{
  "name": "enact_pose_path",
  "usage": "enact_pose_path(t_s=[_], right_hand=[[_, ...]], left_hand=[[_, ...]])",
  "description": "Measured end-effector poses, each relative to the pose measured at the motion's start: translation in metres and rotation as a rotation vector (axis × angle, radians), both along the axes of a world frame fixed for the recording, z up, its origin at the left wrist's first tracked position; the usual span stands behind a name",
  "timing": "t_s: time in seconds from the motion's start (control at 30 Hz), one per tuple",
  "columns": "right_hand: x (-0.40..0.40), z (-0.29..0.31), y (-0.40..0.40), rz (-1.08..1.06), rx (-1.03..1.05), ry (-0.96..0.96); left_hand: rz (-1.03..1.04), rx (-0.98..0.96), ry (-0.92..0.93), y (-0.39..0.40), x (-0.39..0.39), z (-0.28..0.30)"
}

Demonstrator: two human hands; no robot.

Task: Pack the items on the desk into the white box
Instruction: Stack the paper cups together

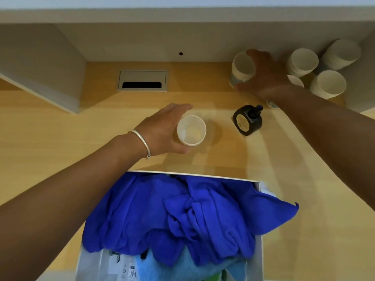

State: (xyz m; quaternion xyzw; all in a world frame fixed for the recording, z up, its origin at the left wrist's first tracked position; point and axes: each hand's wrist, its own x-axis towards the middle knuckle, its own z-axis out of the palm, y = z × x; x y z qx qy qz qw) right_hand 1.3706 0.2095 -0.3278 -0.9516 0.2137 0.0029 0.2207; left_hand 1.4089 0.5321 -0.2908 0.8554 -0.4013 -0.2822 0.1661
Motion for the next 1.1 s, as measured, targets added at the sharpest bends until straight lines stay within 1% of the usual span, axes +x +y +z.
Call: enact_pose_path(t_s=[0.13, 0.23, 0.37, 0.47, 0.77, 0.87, 0.97, 1.1], right_hand=[[0.003, 0.004, 0.004, -0.024, -0.034, -0.014], [0.004, 0.007, 0.006, -0.036, -0.028, -0.003], [0.006, 0.012, 0.015, -0.047, 0.024, -0.076], [0.008, 0.014, 0.022, -0.035, 0.016, -0.103], [0.017, 0.017, 0.025, 0.097, -0.058, 0.005], [0.02, 0.02, 0.026, 0.12, -0.106, 0.039], [0.013, 0.03, 0.037, 0.082, -0.082, -0.021], [-0.015, 0.063, 0.068, 0.103, 0.01, -0.19]], left_hand=[[-0.017, 0.053, -0.04, -0.001, 0.0, -0.01], [-0.011, 0.06, -0.012, -0.001, 0.0, -0.009], [0.014, 0.06, 0.025, -0.002, -0.001, -0.005], [0.027, 0.065, 0.035, -0.003, -0.002, -0.003], [0.035, 0.103, 0.044, 0.0, -0.008, 0.002], [0.046, 0.101, 0.013, 0.002, -0.009, 0.002], [0.047, 0.096, -0.009, 0.003, -0.01, 0.002], [0.053, 0.08, 0.009, 0.008, -0.011, 0.003]])
